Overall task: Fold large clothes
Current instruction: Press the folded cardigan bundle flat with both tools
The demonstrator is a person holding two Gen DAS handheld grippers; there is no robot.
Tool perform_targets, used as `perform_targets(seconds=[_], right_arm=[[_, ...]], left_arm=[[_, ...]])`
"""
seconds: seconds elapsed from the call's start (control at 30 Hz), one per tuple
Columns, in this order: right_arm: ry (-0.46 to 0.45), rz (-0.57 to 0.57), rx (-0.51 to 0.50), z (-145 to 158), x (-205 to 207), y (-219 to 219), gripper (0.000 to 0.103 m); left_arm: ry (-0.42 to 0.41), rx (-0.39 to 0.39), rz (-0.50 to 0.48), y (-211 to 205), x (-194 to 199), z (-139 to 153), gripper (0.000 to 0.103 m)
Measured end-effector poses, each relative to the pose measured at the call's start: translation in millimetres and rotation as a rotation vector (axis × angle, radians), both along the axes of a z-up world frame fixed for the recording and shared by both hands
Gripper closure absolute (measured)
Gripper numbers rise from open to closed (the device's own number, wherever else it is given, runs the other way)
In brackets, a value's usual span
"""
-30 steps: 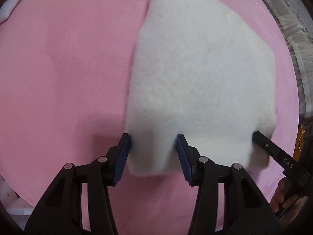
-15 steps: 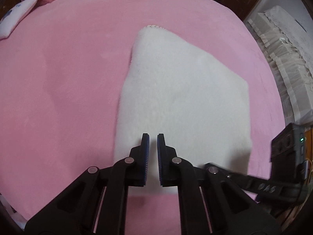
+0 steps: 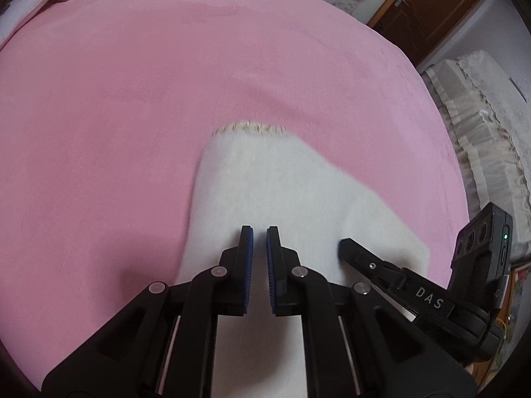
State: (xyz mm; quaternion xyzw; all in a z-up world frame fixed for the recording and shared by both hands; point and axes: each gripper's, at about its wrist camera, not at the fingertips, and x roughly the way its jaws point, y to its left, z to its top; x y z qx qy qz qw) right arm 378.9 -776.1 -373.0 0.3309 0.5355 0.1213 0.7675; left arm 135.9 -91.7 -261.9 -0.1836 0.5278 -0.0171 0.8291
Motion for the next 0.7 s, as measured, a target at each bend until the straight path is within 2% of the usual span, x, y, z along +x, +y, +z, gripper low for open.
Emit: perform_targets(seconds=[0.07, 0.1, 0.2, 0.23, 0.3, 0.33, 0.43, 0.6, 0.7], right_arm=[[0.008, -0.014, -0.014, 0.8, 31.7, -24.9, 0.103], [0.007, -0.02, -0.035, -0.1, 32.1, -31.9, 0.103], [-0.002, -0.029, -0.067, 18.5, 17.2, -72.9, 0.103], [-0.01, -0.046, -0.08, 20.9, 8.9, -78.7, 0.103], [-0.006, -0.125, -0.257, 26.7, -7.8, -101.8, 0.103], [-0.023, -0.142, -0.274, 19.9, -7.0, -120.9, 0.103], [-0.019, -0.19, -0.257, 19.1, -35.3, -133.2, 0.103], [0.026, -0.177, -0.34, 30.2, -60.3, -118.4, 0.103], [0.064, -0.176, -0.373, 33.9, -76.6, -115.9, 0.103]], left_arm=[[0.017, 0.017, -0.008, -8.3, 13.0, -7.9, 0.097], [0.022, 0.053, -0.034, -14.1, 18.6, -11.2, 0.097], [0.015, 0.248, -0.16, -40.6, 23.4, -19.4, 0.097], [0.009, 0.281, -0.184, -44.7, 25.3, -20.1, 0.097], [0.005, 0.267, -0.194, -43.0, 23.3, -19.7, 0.097], [0.01, 0.234, -0.183, -37.9, 23.1, -19.8, 0.097], [0.012, 0.154, -0.15, -23.6, 25.7, -21.7, 0.097], [-0.004, 0.185, -0.171, -22.5, 10.6, -18.5, 0.097], [0.017, 0.132, -0.158, -14.5, -8.5, -13.8, 0.097]])
